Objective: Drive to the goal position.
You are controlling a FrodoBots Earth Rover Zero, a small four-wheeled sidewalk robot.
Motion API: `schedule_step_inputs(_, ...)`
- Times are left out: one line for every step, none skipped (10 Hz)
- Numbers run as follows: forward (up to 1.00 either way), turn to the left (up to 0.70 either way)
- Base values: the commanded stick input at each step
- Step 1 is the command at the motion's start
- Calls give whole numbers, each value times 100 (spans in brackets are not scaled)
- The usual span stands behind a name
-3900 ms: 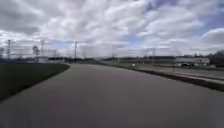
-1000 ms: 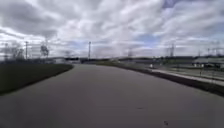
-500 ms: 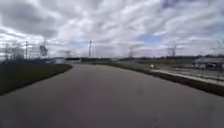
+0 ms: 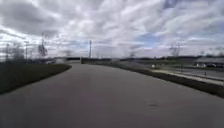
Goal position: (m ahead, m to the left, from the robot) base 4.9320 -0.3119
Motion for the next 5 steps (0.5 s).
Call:
schedule_step_inputs(98, 0)
schedule_step_inputs(98, 0)
schedule_step_inputs(98, 0)
schedule_step_inputs(98, 0)
schedule_step_inputs(98, 0)
